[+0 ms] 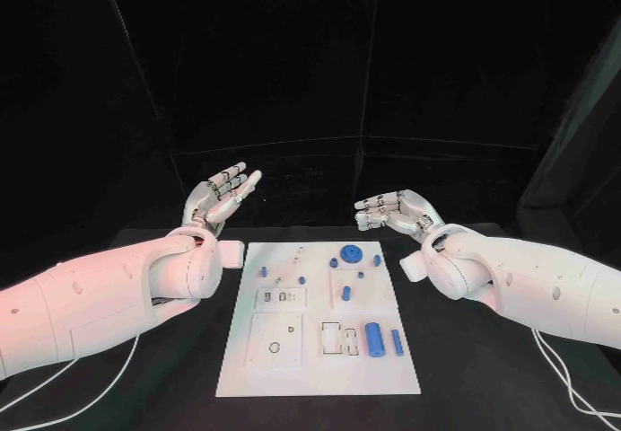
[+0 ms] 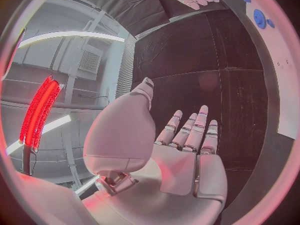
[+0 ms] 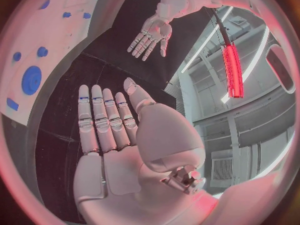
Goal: Assemble the parts on the task board
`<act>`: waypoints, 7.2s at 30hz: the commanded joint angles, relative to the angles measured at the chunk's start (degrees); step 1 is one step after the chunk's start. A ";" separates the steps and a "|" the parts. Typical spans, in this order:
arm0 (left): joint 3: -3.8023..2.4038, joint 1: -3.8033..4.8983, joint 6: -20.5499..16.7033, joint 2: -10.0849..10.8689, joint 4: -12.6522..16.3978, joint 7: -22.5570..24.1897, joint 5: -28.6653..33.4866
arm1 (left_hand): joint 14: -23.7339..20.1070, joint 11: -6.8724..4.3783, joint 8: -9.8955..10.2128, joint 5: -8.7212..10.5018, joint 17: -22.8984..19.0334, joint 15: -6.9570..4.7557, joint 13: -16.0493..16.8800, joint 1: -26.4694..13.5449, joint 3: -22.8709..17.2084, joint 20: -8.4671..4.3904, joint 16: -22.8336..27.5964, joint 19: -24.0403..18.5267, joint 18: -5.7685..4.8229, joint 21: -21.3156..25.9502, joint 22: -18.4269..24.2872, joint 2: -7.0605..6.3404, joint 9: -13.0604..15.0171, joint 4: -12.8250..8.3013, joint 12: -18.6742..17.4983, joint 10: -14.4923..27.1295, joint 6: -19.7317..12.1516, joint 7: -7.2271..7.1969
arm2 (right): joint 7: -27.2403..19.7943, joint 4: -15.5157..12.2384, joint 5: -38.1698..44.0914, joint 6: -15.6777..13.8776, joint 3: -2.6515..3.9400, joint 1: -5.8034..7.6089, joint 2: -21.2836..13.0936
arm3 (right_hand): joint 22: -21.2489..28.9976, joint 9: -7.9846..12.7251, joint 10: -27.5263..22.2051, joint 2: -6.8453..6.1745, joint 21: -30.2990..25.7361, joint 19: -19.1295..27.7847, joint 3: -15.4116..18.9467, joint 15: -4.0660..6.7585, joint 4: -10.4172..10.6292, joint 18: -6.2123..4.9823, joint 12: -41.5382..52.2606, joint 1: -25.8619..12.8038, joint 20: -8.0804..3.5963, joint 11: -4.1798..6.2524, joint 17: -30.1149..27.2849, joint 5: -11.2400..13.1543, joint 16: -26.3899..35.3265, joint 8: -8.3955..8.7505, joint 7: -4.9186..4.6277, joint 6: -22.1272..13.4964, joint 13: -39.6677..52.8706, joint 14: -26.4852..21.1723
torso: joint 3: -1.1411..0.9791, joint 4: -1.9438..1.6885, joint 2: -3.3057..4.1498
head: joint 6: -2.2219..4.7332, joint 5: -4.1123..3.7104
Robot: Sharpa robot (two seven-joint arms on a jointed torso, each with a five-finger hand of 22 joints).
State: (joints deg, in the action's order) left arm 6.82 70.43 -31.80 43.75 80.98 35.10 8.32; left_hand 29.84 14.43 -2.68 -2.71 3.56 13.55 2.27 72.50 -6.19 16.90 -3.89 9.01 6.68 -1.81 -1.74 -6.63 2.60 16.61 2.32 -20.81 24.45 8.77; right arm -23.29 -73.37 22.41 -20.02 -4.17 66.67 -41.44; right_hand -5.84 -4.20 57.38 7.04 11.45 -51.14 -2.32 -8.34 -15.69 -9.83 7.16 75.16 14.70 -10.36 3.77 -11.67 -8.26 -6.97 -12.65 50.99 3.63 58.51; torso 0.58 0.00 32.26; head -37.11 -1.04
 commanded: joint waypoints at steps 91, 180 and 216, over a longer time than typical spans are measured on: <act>0.03 -1.26 12.58 7.32 14.48 -5.05 -12.98 | 26.40 -2.53 -2.19 -0.68 0.98 -4.00 1.40 -0.69 1.97 -0.97 -5.53 35.78 3.82 -12.37 -4.63 7.22 1.12 -6.38 3.93 -34.19 28.13 6.29 | 28.06 5.89 69.26 13.44 0.22 4.98 8.88 | -29.73 0.37 8.72 -3.37 46.54 -15.90 -15.45 8.32 1.39 0.16 -3.32 -2.80 -8.85 5.03 37.68 8.76 -48.54 3.19 3.41 9.99 -0.06 25.24 | 1.37 -3.84 9.00 | 0.67 -3.96; 0.02 -1.05 15.22 6.92 14.30 -6.17 -9.52 | 26.17 -2.38 -1.63 -0.68 0.76 -3.87 1.36 -0.95 2.12 -0.91 -5.14 35.77 3.77 -12.17 -4.38 7.54 1.09 -6.69 3.51 -33.89 27.95 6.45 | 31.08 16.12 68.21 -0.54 0.29 5.00 20.93 | -37.80 0.63 6.29 -11.82 54.39 -15.96 -23.77 7.30 5.45 1.11 -3.56 -5.70 -7.83 3.99 43.59 7.64 -55.98 3.58 2.35 6.70 -0.07 24.74 | 1.97 -4.69 10.07 | 1.38 -2.80; 0.06 -1.03 15.89 7.09 12.14 -5.98 -9.53 | 25.96 -2.29 -1.33 -0.68 0.64 -3.77 1.35 -0.81 2.10 -0.86 -4.86 35.74 3.75 -12.03 -4.21 7.76 1.09 -7.12 3.24 -33.65 27.81 6.51 | 37.85 -0.24 55.09 5.22 4.50 6.65 -0.09 | -51.78 0.38 24.34 -15.81 63.15 -23.56 -8.11 10.51 13.83 3.67 14.39 -6.19 -10.70 8.10 58.05 3.35 -66.89 3.14 5.12 3.31 13.42 27.67 | 1.87 -3.81 9.93 | 1.73 -3.51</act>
State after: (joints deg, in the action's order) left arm 6.91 69.31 -16.78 50.93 93.15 28.54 -1.25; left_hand 55.81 11.98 -4.22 -3.05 4.25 9.53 3.69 71.70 -4.14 16.00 -9.03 44.53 10.16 -14.10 -6.04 0.52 3.74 9.79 5.75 -54.67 52.21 13.39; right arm 11.54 -73.36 80.92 -19.02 0.26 73.17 -41.36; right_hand -56.81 -3.86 82.00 -8.98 74.10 -74.26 -12.03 1.77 -2.61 -7.07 19.81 68.36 4.02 -2.24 60.87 -7.94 -74.45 -3.94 -7.49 55.05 15.24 84.03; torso 2.49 -3.83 42.15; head -35.36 -4.36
